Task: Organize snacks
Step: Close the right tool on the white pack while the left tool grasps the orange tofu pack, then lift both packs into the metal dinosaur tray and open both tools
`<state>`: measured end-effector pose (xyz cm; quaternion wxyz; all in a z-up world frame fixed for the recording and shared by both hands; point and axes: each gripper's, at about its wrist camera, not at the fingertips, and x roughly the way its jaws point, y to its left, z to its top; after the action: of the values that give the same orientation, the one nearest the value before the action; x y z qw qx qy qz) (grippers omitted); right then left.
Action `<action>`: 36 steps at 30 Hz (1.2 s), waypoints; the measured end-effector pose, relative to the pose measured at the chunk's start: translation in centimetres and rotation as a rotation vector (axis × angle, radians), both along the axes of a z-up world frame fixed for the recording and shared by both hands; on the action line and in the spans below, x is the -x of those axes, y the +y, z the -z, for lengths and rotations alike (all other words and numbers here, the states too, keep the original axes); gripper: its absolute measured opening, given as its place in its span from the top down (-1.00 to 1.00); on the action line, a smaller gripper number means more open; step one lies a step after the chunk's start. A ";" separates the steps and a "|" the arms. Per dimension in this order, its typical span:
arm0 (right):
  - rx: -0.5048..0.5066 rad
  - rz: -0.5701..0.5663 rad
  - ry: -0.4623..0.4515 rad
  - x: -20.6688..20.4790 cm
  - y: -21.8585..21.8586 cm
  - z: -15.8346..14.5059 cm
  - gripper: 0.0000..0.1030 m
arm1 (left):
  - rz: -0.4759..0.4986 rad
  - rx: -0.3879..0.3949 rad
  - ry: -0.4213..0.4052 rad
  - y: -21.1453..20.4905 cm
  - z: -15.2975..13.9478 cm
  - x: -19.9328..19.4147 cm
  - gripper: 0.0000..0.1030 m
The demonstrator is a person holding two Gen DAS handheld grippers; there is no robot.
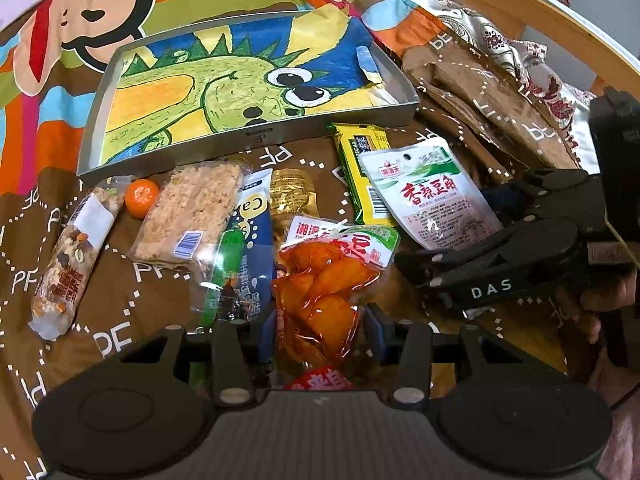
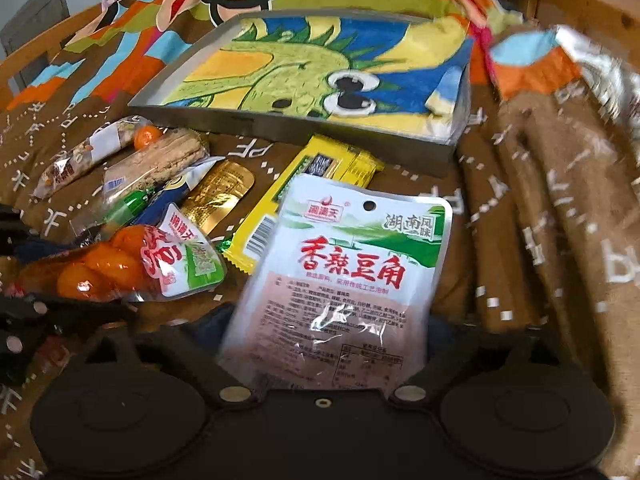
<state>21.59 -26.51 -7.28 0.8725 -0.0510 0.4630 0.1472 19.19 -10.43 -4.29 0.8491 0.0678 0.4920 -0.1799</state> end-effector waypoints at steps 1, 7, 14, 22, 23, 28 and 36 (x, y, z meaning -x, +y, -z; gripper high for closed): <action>-0.006 0.007 -0.011 0.4 -0.2 -0.4 -0.42 | -0.001 0.002 -0.003 0.1 -0.1 0.0 0.04; -0.049 0.064 -0.036 1.0 -1.9 -1.4 0.10 | -0.017 0.014 -0.020 0.5 -0.6 0.0 0.05; -0.026 0.050 -0.092 1.7 -1.6 -2.0 0.16 | -0.030 0.038 -0.058 0.4 -1.6 0.3 0.05; -0.030 0.052 -0.179 2.3 -1.5 -3.1 0.16 | -0.044 0.062 -0.124 0.4 -2.7 0.2 0.05; -0.031 0.052 -0.197 2.4 -1.5 -3.3 0.16 | -0.049 0.064 -0.133 0.4 -2.8 0.1 0.05; -0.041 0.068 -0.287 2.3 -1.3 -4.4 0.16 | -0.097 0.084 -0.184 0.9 -3.2 -0.3 0.05; -0.139 0.143 -0.496 -1.0 -1.6 -6.7 0.15 | -0.194 0.099 -0.276 0.6 -4.3 -4.1 0.05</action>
<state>22.57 -28.09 -0.55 0.9689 0.0075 0.2264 0.0998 23.30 -9.80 0.05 0.9243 0.0020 0.3654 -0.1101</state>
